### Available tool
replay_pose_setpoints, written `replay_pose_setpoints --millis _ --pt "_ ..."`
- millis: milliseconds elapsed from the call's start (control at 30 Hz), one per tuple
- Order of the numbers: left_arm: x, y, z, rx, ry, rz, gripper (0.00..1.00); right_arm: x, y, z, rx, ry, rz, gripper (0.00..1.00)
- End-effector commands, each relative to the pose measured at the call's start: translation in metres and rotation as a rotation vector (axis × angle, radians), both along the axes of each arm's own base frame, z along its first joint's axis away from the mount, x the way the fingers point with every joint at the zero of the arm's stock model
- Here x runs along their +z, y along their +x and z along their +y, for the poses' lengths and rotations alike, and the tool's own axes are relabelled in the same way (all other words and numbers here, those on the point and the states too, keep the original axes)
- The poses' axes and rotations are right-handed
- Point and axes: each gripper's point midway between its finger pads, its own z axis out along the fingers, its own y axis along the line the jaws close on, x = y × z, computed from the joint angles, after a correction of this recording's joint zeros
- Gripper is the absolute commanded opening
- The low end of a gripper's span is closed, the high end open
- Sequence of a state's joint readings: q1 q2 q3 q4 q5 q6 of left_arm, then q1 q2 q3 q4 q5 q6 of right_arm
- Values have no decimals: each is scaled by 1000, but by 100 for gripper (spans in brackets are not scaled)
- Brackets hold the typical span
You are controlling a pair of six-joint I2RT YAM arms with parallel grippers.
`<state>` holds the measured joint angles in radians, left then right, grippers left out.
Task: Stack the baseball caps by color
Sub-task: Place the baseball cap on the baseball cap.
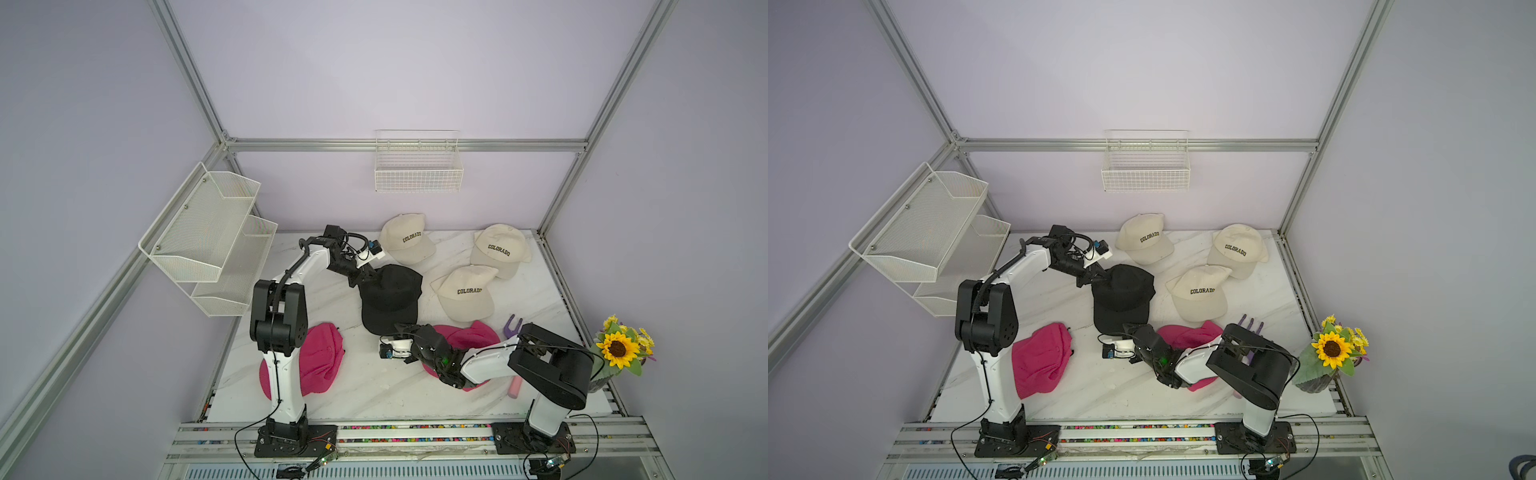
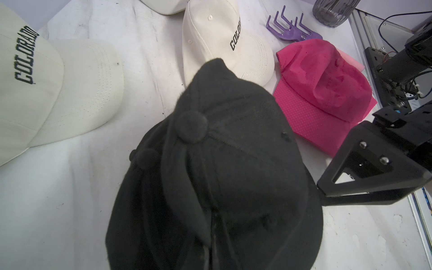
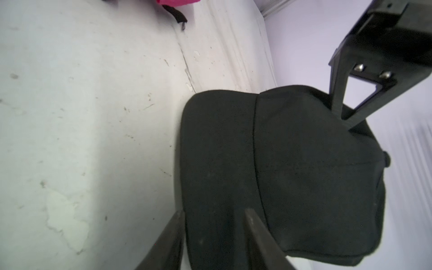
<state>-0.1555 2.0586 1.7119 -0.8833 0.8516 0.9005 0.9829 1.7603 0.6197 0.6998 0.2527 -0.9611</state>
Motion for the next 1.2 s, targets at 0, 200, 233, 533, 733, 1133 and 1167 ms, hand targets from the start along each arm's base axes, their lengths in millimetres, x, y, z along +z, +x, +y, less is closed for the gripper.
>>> replay_pose_setpoints --millis 0,200,233,533,733,1133,1167 --pt "9 1 -2 -8 -9 -13 3 18 2 9 -14 91 9 31" --pt "10 2 -3 -9 -12 -8 3 21 -1 11 1 95 32 1" --pt "11 2 -3 -8 -11 -12 3 20 -2 10 2 90 32 0" --pt "12 6 -1 -1 7 -22 2 34 -11 18 71 94 54 0" --pt "7 9 -4 14 28 -6 4 36 -15 25 131 85 98 0" --pt "-18 19 1 56 143 -3 5 15 -3 22 114 22 170 30" --pt "-22 21 3 62 155 -1 5 9 -3 19 113 2 170 38"
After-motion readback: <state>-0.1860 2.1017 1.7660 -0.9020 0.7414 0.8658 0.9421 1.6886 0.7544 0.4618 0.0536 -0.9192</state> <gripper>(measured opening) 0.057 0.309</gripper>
